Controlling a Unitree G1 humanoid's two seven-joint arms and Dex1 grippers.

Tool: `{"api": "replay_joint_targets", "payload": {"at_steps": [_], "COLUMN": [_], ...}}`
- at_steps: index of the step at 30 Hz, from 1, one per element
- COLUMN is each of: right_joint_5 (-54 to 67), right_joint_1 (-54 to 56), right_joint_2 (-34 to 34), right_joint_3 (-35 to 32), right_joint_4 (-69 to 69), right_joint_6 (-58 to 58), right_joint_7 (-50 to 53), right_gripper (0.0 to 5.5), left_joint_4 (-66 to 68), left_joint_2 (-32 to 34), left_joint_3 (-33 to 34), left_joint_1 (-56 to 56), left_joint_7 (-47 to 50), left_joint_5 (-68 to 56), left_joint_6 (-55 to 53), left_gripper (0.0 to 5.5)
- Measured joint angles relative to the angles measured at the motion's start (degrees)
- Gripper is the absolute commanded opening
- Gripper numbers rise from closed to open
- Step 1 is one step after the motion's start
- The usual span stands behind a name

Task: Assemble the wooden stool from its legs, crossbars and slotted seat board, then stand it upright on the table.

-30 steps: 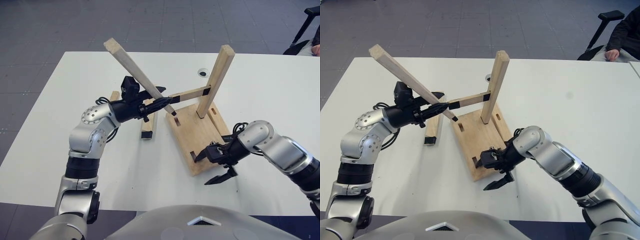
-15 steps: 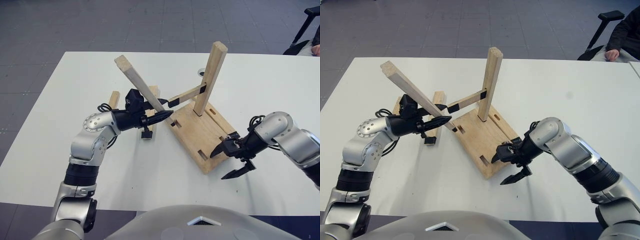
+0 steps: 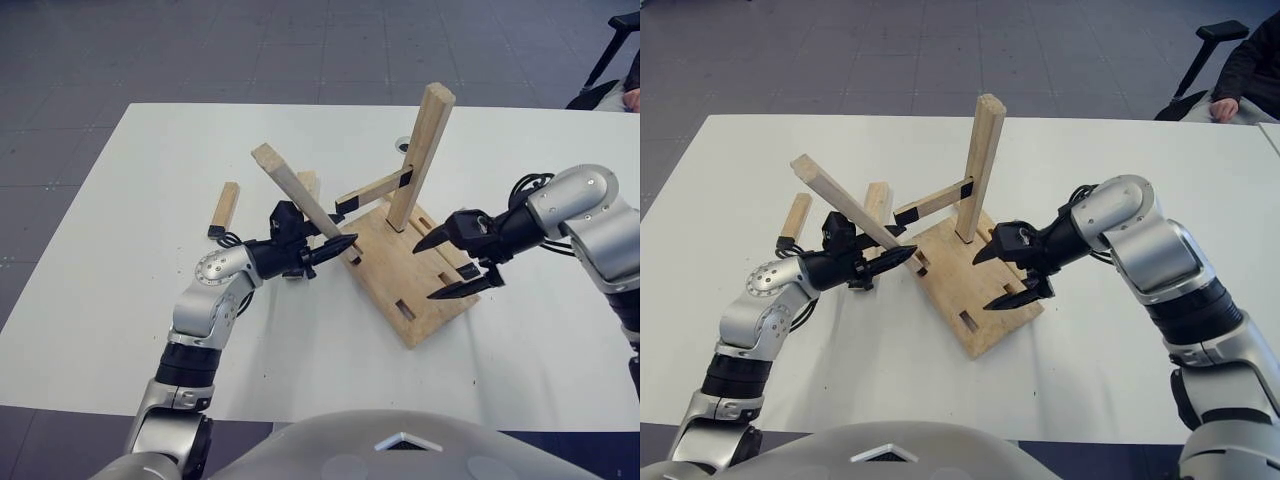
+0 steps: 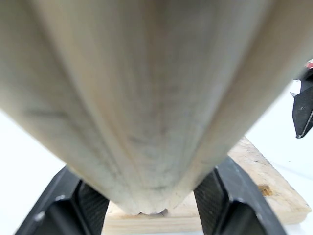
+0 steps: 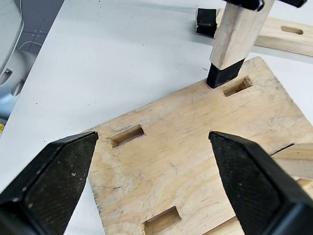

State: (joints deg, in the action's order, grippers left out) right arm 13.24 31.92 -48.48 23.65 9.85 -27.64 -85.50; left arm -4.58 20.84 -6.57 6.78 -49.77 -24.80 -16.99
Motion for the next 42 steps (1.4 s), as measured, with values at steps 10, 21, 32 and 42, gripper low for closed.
{"api": "replay_joint_targets", "payload": {"at_steps": [10,21,32,42], "right_joint_5": [1.60,2.26,2.96,3.37], "right_joint_1": [0.59,1.43,2.36,1.37], "right_joint_2": [0.42,0.75,1.54,1.59], "right_joint_3": [-0.50,-0.51,-1.19,-2.14], "right_joint_4": [0.90,0.76,1.34,3.19], "right_joint_6": [-1.45,-2.61,-4.40,-5.12], "right_joint_7": [-0.08,-0.58,1.06,3.90], "right_gripper": [4.20,4.20,4.20,4.20], "left_joint_4": [5.70,7.13,8.67,10.46], "left_joint_2": [-1.95,-2.44,0.91,2.57], "left_joint_3": [0.81,-0.88,-2.47,-2.09], "left_joint_1": [0.96,1.30,2.92,4.47], "left_joint_7": [1.14,0.35,-5.62,-7.79], "left_joint_5": [1.38,2.19,2.47,2.45], "left_joint_6": [6.15,8.43,8.61,8.60], "left_gripper": [2.12,2.12,2.12,2.12]}}
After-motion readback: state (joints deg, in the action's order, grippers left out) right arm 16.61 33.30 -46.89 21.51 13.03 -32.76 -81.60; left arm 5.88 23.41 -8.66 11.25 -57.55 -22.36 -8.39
